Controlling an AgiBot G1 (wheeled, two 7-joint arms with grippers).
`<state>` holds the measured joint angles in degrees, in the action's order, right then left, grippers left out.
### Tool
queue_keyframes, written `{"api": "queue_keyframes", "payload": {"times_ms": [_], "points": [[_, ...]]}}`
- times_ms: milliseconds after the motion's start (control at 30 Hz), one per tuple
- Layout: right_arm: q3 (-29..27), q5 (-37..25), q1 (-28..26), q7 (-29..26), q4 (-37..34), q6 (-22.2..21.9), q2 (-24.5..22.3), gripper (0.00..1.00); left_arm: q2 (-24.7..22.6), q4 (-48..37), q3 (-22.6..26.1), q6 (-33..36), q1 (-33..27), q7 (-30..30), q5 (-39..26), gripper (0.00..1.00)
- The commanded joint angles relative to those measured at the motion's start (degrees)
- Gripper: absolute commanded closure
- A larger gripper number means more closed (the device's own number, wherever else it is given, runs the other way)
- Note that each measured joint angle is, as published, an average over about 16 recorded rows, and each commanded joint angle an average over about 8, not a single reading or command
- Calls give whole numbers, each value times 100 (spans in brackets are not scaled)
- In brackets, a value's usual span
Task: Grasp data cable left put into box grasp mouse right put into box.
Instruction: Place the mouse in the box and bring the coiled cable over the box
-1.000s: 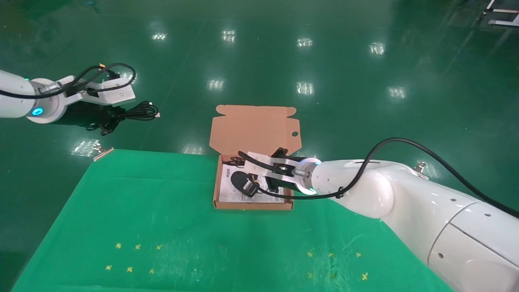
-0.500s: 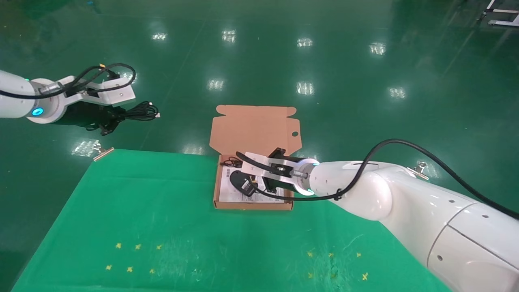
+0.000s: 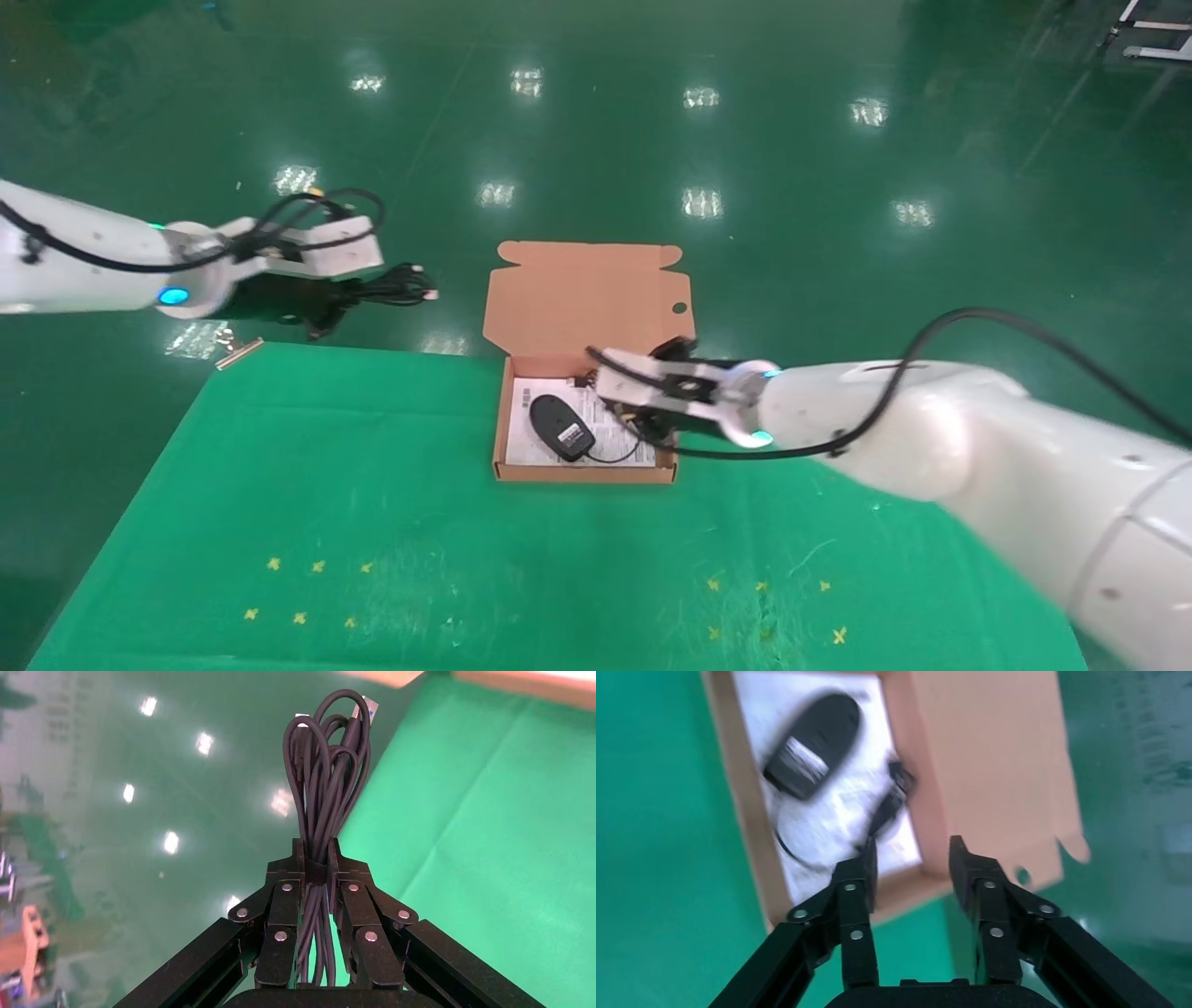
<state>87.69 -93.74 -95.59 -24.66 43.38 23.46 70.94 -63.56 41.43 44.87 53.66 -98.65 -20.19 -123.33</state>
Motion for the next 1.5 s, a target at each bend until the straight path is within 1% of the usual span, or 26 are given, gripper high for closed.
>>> {"api": "queue_keyframes", "payload": {"times_ms": [33, 200, 333, 467, 600, 667, 767, 900, 933, 1067, 1167, 1200, 1500], "points": [[16, -45, -55, -47, 130, 22, -150, 0, -69, 35, -11, -68, 86, 50, 75, 100], [65, -322, -341, -411, 784, 157, -863, 0, -449, -50, -41, -438, 382, 456, 383, 100], [106, -616, -573, -831, 1543, 348, -1540, 0, -873, -360, -23, -785, 588, 913, 584, 100], [156, -956, -778, -1334, 2537, 669, -2281, 0, -1268, -683, 31, -1134, 762, 1409, 812, 100], [217, -1273, -960, -1803, 3267, 1131, -2848, 0, -1454, -778, 195, -1361, 924, 1801, 1203, 100], [244, -1393, -1061, -1969, 3427, 1385, -2990, 0, -1482, -773, 331, -1439, 984, 1886, 1440, 100], [277, -1511, -1195, -2122, 3470, 1704, -3028, 0, -1502, -759, 599, -1561, 1022, 1912, 1740, 100], [294, -1587, -1285, -2236, 3477, 1910, -2986, 0, -1512, -729, 1004, -1743, 1031, 1853, 2057, 100], [295, -1601, -1293, -2257, 3478, 1930, -2976, 0, -1513, -724, 1107, -1783, 1027, 1832, 2122, 97], [300, -1652, -1311, -2309, 3506, 1972, -2971, 0, -1520, -724, 1412, -1888, 1009, 1756, 2311, 47], [303, -1679, -1324, -2324, 3541, 1994, -2982, 0, -1527, -736, 1543, -1938, 997, 1716, 2398, 9], [304, -1684, -1327, -2326, 3550, 2000, -2986, 0, -1529, -738, 1562, -1949, 996, 1710, 2414, 0], [306, -1651, -1313, -2289, 3427, 1982, -2928, 0, -1438, -633, 1548, -1933, 1005, 1715, 2446, 0]]}}
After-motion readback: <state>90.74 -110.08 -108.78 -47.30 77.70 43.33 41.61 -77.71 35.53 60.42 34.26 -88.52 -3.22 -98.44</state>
